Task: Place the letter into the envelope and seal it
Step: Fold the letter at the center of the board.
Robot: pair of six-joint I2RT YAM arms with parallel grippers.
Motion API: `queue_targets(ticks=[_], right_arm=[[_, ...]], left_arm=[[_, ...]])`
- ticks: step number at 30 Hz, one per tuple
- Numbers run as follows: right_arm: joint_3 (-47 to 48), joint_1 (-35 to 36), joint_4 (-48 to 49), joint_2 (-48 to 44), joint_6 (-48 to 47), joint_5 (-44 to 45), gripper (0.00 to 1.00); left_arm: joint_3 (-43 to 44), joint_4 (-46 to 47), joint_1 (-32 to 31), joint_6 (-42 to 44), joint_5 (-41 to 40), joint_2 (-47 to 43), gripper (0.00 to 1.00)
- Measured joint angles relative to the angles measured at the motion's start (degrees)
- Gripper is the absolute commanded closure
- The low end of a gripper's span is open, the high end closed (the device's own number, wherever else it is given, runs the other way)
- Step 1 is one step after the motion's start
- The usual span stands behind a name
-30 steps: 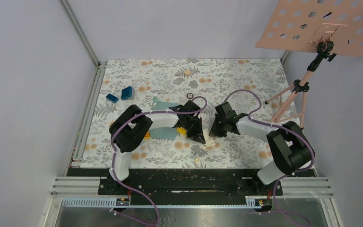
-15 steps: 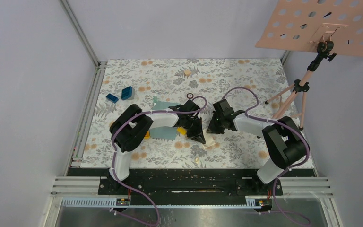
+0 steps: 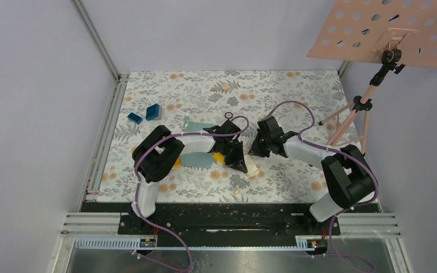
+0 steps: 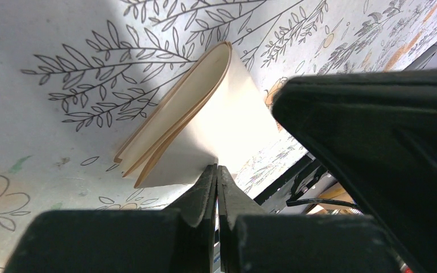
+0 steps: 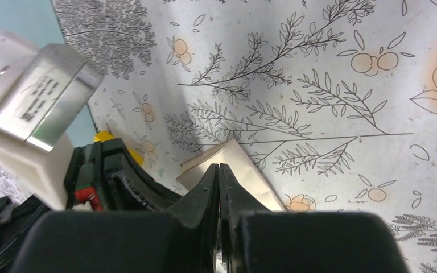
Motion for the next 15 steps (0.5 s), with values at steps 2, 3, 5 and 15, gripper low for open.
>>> queue_targets(ticks=[2, 3, 5, 15], right_arm=[[0.2, 0.0, 0.37, 1.27, 0.02, -0.09, 1.0], [0.28, 0.0, 0.87, 2.38, 0.02, -0.28, 1.0], [0.37, 0.0, 1.66, 5.35, 0.11, -0.87, 1.0], [-2.93, -0.07, 3.28, 1.6, 0.5, -2.29, 0.58]], left_arm=[[0.04, -0.04, 0.0, 0.0, 0.04, 0.04, 1.0], [0.07, -0.04, 0.02, 0.0, 0.07, 0.04, 1.0], [0.07, -0.07, 0.04, 0.0, 0.13, 0.07, 1.0], [0.09, 0.07, 0.17, 0.55, 0.33, 0.09, 1.0]])
